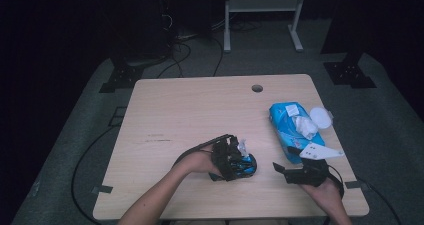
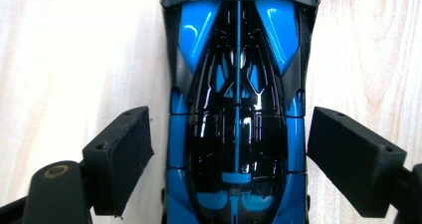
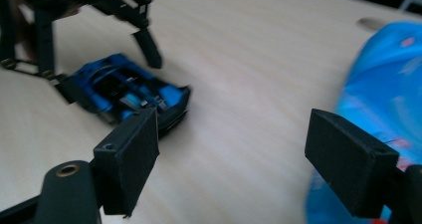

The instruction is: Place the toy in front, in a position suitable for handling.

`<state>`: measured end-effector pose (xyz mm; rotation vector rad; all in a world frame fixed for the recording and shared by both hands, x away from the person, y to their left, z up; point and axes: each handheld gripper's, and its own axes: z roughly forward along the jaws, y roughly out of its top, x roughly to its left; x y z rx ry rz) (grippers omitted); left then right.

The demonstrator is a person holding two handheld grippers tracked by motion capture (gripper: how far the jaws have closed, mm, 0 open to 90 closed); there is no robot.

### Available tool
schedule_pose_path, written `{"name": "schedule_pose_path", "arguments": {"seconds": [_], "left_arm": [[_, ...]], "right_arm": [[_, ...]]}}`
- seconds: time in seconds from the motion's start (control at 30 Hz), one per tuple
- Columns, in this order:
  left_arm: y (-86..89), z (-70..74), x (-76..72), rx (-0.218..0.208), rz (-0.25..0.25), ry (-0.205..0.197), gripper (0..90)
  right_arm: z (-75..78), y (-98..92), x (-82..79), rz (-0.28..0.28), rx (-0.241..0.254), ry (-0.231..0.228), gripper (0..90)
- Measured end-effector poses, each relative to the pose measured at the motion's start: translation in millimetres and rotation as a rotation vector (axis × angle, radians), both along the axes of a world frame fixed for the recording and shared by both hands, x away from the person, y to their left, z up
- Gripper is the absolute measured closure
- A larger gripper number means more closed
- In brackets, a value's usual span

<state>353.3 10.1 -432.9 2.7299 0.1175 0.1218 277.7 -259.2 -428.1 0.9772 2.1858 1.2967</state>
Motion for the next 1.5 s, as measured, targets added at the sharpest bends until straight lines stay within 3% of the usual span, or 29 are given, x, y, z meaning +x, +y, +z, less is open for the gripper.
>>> {"name": "schedule_pose_path", "arguments": {"seconds": [0.2, 0.43, 0.47, 0.9, 0.93, 1.1, 1.2, 1.23, 1.5], "left_arm": [[10.1, 9.1, -3.2, -0.074, 0.013, -0.029, 16.2], [20.7, 12.5, -5.8, -0.133, 0.037, -0.048, 15.1], [24.6, 13.4, -6.7, -0.152, 0.043, -0.049, 14.8], [51.2, 16.5, -13.4, -0.259, 0.092, -0.094, 12.3], [56.4, 16.1, -14.5, -0.289, 0.104, -0.093, 12.3], [68.4, 14.3, -16.9, -0.327, 0.128, -0.102, 11.9], [73.1, 13.7, -18.0, -0.342, 0.137, -0.105, 11.8], [79.3, 13.1, -19.8, -0.364, 0.148, -0.113, 11.7], [90.5, 9.8, -25.0, -0.392, 0.174, -0.131, 11.3]], "right_arm": [[20.1, -18.7, 12.1, -0.088, -0.005, -0.065, 20.4], [34.8, -31.2, 30.0, -0.149, -0.059, -0.084, 20.7], [37.3, -35.7, 38.2, -0.161, -0.073, -0.086, 20.8], [36.3, -48.4, 76.9, -0.235, -0.161, -0.014, 22.9], [34.1, -48.7, 81.2, -0.251, -0.169, -0.002, 24.4], [26.5, -50.5, 89.9, -0.265, -0.180, 0.032, 31.1], [22.1, -51.3, 93.0, -0.264, -0.180, 0.055, 38.9], [20.8, -51.3, 93.6, -0.266, -0.184, 0.061, 41.8], [14.2, -50.6, 94.4, -0.288, -0.227, 0.068, 56.8]]}}
